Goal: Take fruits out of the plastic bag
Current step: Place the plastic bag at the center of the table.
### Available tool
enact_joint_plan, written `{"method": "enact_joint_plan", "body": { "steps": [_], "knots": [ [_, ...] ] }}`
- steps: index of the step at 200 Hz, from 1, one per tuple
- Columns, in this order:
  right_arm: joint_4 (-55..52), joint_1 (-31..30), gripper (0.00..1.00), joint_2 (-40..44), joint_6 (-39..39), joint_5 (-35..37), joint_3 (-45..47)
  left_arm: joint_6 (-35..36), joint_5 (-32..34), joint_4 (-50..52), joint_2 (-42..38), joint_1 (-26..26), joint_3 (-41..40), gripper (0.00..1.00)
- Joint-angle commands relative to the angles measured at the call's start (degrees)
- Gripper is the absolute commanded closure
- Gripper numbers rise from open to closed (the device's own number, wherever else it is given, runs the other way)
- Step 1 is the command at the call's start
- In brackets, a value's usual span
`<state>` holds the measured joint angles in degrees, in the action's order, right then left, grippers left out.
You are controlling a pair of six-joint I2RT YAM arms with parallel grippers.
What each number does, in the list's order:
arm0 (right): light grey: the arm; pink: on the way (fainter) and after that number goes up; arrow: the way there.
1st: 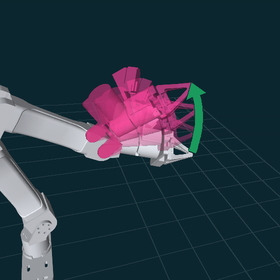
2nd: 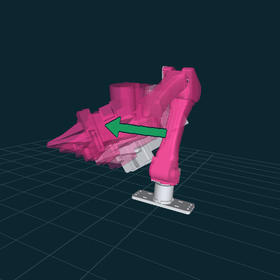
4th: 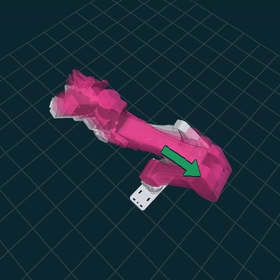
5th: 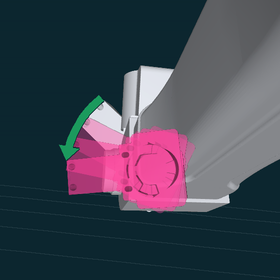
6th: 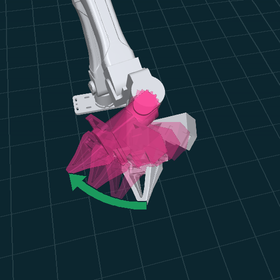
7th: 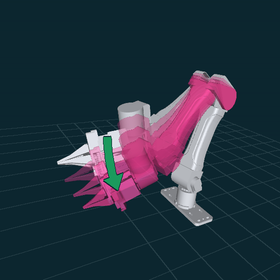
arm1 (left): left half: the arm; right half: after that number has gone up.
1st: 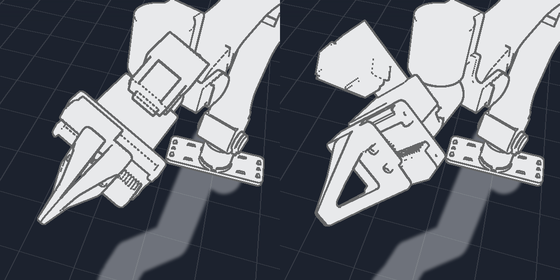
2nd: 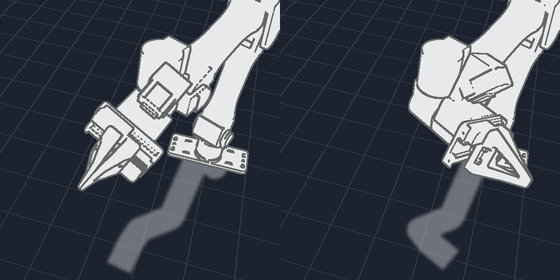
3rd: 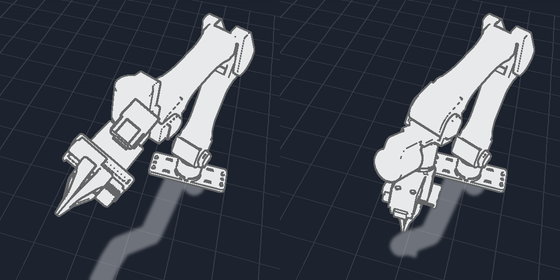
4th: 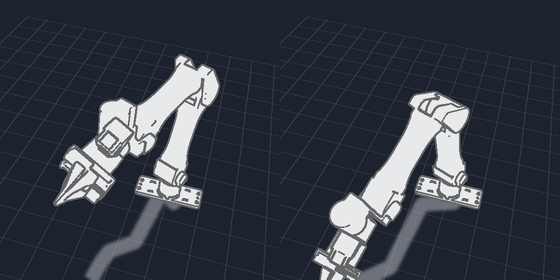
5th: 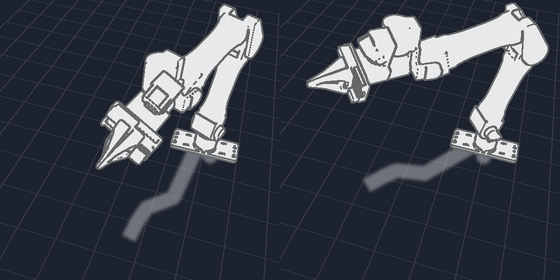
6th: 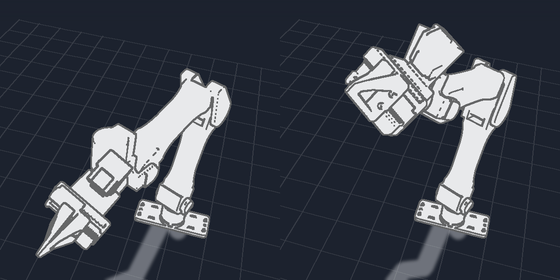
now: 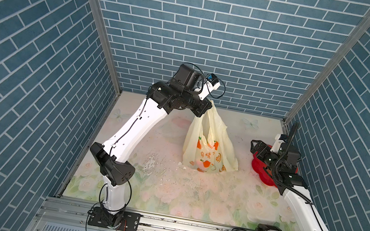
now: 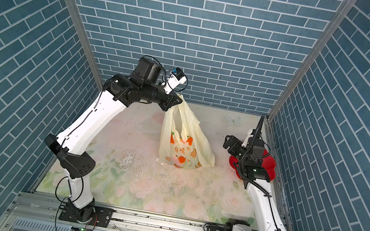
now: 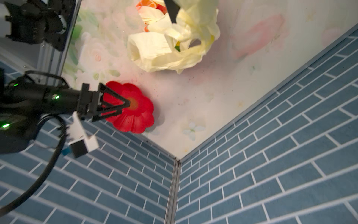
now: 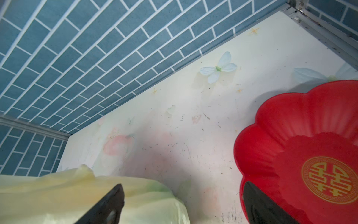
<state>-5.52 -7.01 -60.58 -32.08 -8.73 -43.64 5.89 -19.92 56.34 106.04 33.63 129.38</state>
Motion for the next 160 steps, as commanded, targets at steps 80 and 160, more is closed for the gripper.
{"method": "enact_joint_plan", "body": {
  "steps": [80,160],
  "knots": [
    [-9.67,-9.63,0.04,-0.02,7.13,9.21,-10.17,-14.26,4.00,-18.08,-15.59,3.43,-27.81,0.29],
    [-13.55,-25.27,0.05,-4.29,11.77,19.63,-19.17,-18.48,8.04,-22.96,-25.49,2.13,-38.78,0.12]
  ]
}}
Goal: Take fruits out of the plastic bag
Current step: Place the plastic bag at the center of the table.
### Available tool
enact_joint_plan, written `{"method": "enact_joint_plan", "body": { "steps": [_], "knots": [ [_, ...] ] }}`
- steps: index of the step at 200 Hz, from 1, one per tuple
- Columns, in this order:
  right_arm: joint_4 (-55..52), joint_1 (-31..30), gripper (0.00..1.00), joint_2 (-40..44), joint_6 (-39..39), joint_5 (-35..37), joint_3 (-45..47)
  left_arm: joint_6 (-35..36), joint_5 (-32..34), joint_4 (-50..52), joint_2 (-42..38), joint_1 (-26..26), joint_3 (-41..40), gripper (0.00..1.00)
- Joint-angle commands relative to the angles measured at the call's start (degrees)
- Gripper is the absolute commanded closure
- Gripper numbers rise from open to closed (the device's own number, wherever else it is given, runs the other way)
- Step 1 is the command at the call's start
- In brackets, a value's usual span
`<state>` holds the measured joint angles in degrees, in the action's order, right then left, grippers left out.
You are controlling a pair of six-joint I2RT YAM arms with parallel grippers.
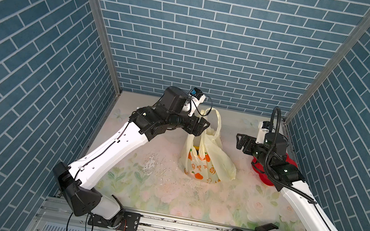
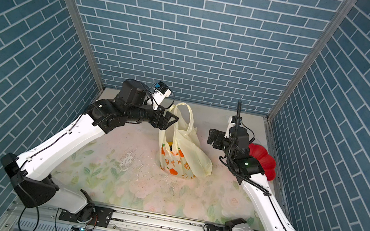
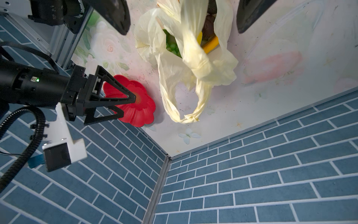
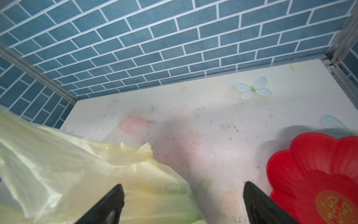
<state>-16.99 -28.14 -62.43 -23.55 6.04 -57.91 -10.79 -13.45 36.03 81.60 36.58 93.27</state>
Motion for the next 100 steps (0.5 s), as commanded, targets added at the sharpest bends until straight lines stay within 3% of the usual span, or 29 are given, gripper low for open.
{"method": "enact_joint_plan", "body": {
  "steps": [1,61,100],
  "knots": [
    [-2.08,-4.34,0.05,-2.56,3.34,4.94,-5.09,-1.79,1.58,-2.69,-1.12,-0.86,-2.76,0.12],
    [-0.04,-16.77,0.04,-13.01,7.81,7.44,-14.70,-5.40,4.66,-10.59,-6.14,-1.25,-9.92,0.12],
    [1.70,-23.69,0.05,-13.01,12.06,11.50,-15.39,-6.07,6.48,-11.78,-7.44,-1.33,-12.05,0.15]
  ]
}}
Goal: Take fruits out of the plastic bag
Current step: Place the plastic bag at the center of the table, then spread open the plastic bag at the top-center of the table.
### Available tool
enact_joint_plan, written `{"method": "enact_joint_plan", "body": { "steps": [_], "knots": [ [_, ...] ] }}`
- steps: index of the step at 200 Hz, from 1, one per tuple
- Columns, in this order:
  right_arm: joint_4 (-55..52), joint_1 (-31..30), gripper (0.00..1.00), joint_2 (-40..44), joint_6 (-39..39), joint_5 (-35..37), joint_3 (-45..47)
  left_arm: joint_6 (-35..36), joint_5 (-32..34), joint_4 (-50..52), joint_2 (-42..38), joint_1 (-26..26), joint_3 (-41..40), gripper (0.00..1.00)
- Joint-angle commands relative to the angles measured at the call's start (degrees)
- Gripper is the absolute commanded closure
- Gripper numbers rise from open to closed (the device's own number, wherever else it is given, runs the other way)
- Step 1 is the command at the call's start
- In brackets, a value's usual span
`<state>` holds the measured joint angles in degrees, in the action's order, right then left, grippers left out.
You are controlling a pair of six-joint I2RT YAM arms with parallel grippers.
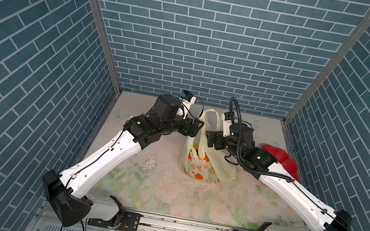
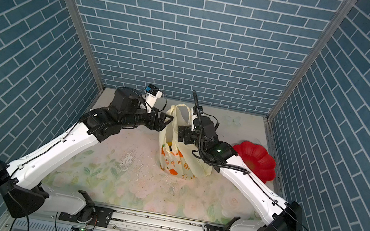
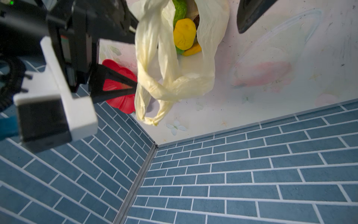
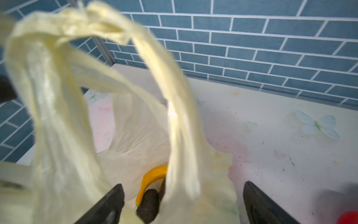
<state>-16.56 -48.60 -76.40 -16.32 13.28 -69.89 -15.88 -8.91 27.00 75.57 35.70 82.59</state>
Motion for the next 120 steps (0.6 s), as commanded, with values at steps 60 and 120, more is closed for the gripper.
{"method": "enact_joint_plan", "body": {
  "steps": [60,120],
  "knots": [
    [-1.74,-8.68,0.07,-3.50,6.60,12.99,-6.93,-2.12,1.03,-3.01,-1.40,-1.43,-1.99,0.20],
    [-3.61,-8.90,0.19,-5.65,4.61,20.20,-7.77,-2.23,0.26,-1.97,-1.58,-1.47,-1.69,0.20]
  ]
}}
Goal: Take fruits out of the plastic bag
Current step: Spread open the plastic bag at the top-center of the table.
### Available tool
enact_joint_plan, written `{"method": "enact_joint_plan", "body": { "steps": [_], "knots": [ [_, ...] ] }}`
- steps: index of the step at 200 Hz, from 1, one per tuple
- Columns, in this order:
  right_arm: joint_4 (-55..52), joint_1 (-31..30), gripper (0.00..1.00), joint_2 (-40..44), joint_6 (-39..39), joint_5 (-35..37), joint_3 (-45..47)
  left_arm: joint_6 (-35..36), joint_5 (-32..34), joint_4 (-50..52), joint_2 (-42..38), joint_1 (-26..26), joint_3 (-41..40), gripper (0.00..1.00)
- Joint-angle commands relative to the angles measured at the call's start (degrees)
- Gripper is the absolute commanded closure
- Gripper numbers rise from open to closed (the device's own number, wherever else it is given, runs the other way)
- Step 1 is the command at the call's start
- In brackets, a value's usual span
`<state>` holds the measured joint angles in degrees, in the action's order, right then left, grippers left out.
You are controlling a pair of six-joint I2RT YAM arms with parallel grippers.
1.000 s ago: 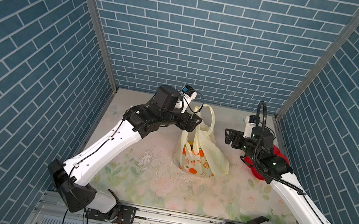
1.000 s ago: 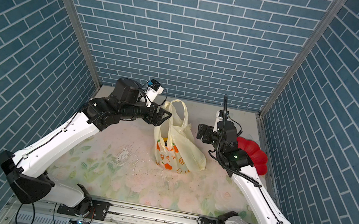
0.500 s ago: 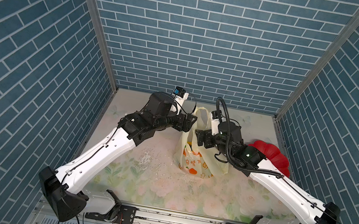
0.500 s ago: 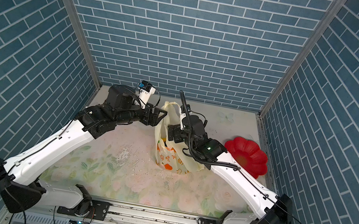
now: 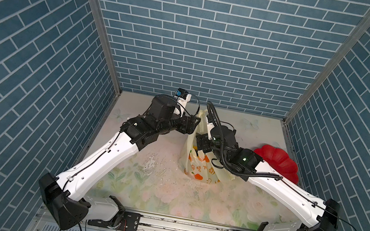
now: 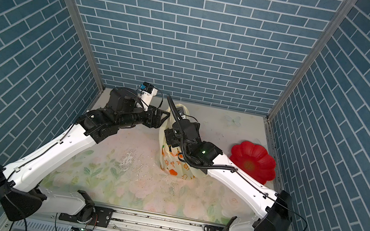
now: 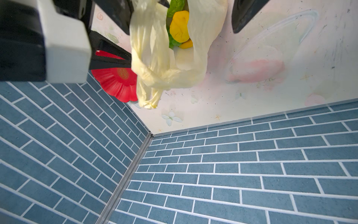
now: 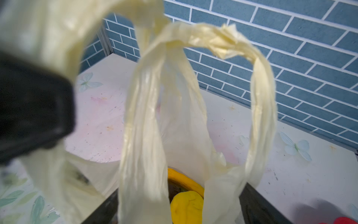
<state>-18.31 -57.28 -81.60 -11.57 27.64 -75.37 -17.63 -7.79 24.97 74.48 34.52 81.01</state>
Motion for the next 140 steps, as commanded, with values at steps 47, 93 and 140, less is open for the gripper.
{"method": "enact_joint_plan", "body": {
  "steps": [47,93,140],
  "knots": [
    [2.90,-0.22,0.70,6.23,-1.19,10.79,4.63,-0.48,-6.16,2.61,2.59,-0.25,3.32,0.17],
    [5.90,-0.10,1.00,10.30,-1.67,11.51,9.15,2.20,-2.28,14.21,8.08,1.86,12.82,0.14],
    [6.98,1.37,1.00,11.61,-3.18,13.65,11.06,0.00,6.77,21.82,13.96,1.65,18.60,0.43]
  ]
}}
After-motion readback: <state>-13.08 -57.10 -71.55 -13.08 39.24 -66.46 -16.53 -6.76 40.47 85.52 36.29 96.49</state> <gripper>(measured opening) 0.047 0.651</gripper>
